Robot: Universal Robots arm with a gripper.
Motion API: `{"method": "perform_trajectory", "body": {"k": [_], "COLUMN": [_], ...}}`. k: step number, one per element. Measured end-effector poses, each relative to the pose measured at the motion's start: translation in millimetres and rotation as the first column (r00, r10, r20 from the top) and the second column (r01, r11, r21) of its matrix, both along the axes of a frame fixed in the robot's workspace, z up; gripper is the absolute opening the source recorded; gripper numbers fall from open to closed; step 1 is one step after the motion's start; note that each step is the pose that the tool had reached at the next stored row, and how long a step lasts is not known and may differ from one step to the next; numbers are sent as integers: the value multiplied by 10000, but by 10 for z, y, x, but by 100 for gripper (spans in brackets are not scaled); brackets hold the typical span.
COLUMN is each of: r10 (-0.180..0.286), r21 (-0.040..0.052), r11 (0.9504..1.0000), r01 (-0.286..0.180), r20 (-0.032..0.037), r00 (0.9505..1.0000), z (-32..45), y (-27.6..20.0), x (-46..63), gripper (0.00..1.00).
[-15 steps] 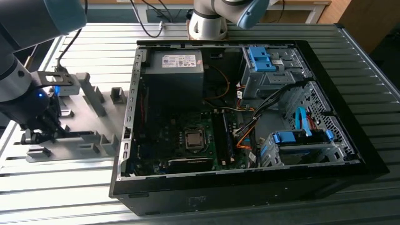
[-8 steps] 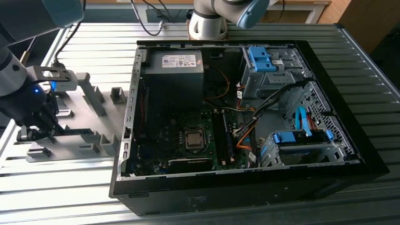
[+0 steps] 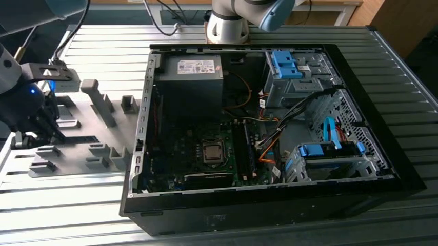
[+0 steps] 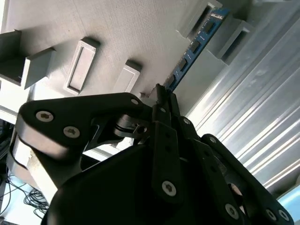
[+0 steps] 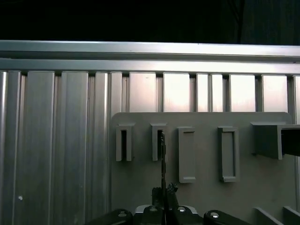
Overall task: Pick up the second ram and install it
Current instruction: 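Pick up the second ram and move it above second insertion slot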
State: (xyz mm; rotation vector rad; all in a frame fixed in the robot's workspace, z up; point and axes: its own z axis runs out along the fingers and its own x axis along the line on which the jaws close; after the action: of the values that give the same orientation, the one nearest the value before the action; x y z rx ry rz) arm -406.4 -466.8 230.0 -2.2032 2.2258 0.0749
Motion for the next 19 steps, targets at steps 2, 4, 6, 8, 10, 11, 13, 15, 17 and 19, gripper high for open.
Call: {"method": "perform_trajectory", "body": {"k": [2, 4, 6, 8, 10, 11, 13, 15, 17, 19], "r10": [0, 0, 0, 0, 0, 0, 0, 0, 0, 0], "r21": [0, 0, 0, 0, -1, -1, -1, 0, 0, -1], "r11": [10000, 10000, 10000, 10000, 10000, 10000, 10000, 10000, 10000, 10000], "r01": [0, 0, 0, 0, 0, 0, 0, 0, 0, 0], "r20": [-1, 0, 0, 0, -1, -1, -1, 1, 0, -1], "r00": [10000, 10000, 10000, 10000, 10000, 10000, 10000, 10000, 10000, 10000], "z": [58, 123, 194, 271, 349, 391, 478, 560, 645, 731], "y": [0, 0, 0, 0, 0, 0, 0, 0, 0, 0], "x": [0, 0, 0, 0, 0, 0, 0, 0, 0, 0], "gripper": [14, 14, 14, 14, 14, 14, 14, 14, 14, 14]}}
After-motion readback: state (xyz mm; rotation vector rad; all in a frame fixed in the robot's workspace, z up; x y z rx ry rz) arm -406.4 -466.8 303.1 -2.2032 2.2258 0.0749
